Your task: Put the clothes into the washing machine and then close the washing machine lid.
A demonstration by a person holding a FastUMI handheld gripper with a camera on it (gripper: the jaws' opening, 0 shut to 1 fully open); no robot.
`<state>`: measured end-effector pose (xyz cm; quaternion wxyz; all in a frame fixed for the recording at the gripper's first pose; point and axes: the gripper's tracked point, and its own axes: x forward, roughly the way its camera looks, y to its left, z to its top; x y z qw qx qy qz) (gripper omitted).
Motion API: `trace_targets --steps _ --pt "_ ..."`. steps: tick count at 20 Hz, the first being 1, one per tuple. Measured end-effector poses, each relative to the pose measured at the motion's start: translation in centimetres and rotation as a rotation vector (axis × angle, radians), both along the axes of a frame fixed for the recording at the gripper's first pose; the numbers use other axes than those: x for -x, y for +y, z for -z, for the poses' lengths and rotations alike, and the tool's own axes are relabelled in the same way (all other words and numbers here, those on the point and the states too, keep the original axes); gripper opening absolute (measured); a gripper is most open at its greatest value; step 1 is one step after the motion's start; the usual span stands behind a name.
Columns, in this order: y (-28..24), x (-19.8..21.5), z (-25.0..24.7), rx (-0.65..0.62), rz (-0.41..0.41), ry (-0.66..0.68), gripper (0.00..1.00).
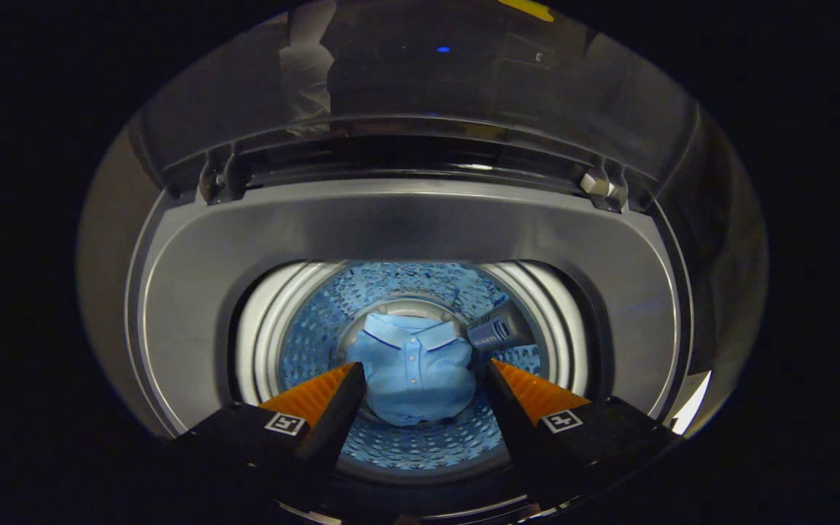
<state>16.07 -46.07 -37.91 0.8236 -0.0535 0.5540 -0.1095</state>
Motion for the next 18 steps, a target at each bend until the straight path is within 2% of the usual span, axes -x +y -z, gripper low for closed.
trace_targets --steps 7,9,13,18 --pt "0.3 1.0 -0.9 0.000 -0.010 -0.007 1.00" --pt "-0.1 0.9 -2.6 0.011 0.016 -0.048 1.00" --pt "-0.3 -0.4 -8.1 -0.004 0.057 -0.205 1.00" --pt "-0.5 -2.5 -16.2 0.056 0.005 -0.332 1.00"
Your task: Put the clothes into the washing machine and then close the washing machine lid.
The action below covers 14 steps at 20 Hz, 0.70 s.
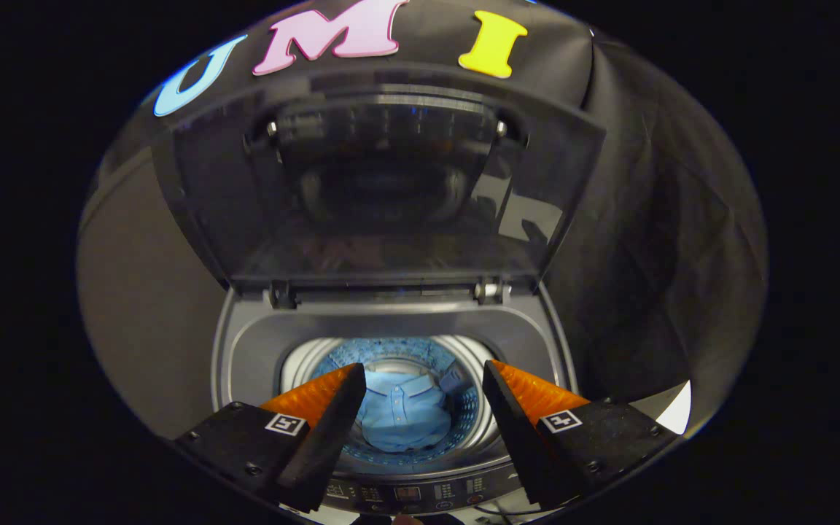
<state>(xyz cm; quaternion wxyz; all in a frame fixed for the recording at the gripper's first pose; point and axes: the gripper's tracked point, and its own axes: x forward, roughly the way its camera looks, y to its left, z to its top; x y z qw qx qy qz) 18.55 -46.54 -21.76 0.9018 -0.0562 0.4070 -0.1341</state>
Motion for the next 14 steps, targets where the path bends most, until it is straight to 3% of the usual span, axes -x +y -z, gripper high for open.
trace_targets --steps 14 --pt "2.8 -6.9 -14.2 -0.008 -0.060 -0.264 0.99"
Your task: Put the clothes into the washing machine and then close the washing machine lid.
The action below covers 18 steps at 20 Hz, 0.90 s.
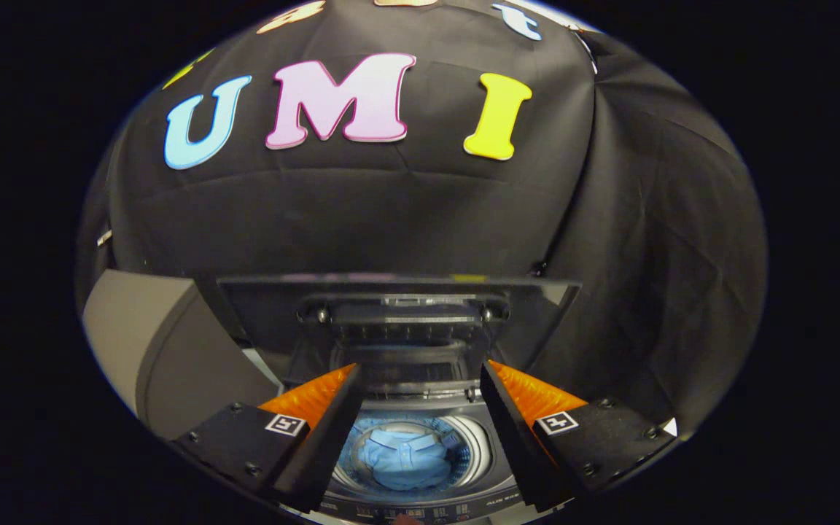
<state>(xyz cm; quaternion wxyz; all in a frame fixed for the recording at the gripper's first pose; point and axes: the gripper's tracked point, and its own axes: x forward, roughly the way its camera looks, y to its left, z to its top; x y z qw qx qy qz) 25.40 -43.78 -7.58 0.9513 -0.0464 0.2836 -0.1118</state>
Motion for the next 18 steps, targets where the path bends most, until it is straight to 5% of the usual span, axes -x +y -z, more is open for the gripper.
trace_targets --steps 9,18 --pt "-1.1 -6.1 -5.7 -0.062 0.027 -0.145 0.98" --pt "-0.7 -9.4 -0.3 -0.083 -0.047 0.032 0.98"
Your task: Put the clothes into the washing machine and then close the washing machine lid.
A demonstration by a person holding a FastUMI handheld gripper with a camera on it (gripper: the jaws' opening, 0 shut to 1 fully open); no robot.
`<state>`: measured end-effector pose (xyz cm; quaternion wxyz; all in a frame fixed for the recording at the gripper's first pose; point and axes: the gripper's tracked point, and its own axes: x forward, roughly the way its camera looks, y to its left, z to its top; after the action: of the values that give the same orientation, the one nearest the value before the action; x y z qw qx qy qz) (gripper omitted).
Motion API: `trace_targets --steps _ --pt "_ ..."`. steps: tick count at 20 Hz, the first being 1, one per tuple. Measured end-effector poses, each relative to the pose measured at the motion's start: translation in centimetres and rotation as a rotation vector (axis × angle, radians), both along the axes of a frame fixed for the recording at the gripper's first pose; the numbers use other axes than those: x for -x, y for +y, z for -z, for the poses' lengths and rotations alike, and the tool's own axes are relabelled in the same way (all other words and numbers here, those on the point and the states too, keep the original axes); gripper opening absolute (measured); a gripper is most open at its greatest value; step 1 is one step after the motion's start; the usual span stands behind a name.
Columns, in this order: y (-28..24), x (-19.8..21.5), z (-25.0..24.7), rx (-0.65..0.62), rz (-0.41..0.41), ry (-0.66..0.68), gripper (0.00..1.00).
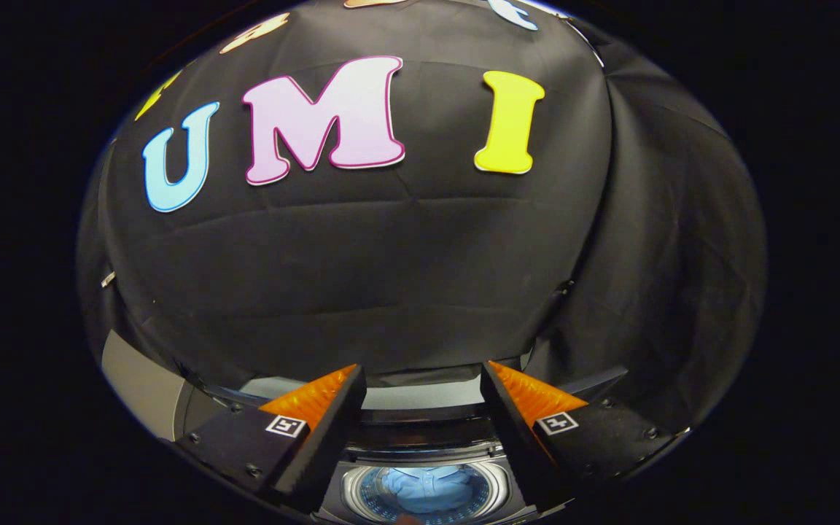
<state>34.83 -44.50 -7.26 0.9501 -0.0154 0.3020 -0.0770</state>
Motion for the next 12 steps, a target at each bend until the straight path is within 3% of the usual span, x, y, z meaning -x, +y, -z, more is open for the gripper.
trace_targets --steps 12 --pt "-0.1 3.6 -0.8 0.035 0.028 -0.031 0.99"
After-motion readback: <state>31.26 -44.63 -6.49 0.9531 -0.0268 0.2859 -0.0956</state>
